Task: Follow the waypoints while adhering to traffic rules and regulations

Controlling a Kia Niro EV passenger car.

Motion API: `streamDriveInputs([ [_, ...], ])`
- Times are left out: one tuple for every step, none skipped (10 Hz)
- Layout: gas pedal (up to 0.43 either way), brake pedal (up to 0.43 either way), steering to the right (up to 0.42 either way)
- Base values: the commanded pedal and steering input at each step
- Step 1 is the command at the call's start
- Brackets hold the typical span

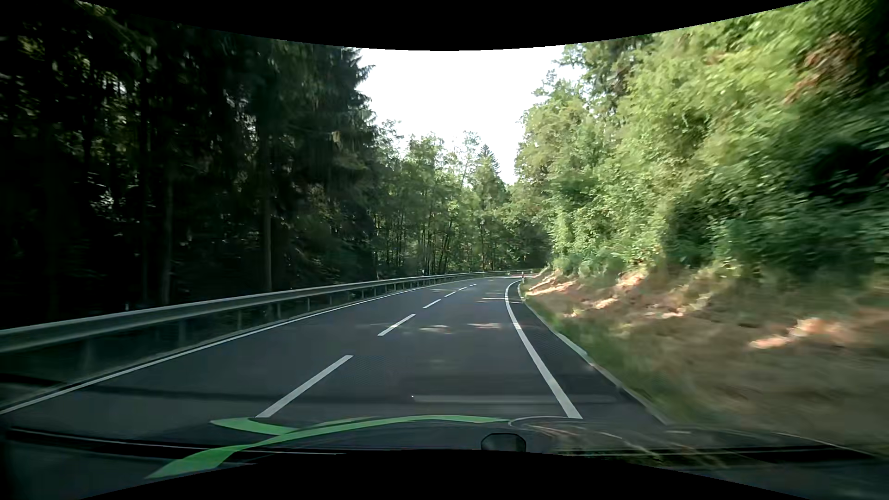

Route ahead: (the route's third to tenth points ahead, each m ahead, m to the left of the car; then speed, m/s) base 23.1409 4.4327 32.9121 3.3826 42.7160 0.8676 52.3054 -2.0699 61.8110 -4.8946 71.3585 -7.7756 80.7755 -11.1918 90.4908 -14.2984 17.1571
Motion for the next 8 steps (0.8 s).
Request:
streamDriveInputs([
  [0.028,0.0,0.015],
  [0.067,0.0,0.015],
  [0.087,0.0,0.016],
  [0.118,0.0,0.018],
  [0.13,0.0,0.017],
  [0.138,0.0,0.017],
  [0.138,0.0,0.018],
  [0.138,0.0,0.018],
])
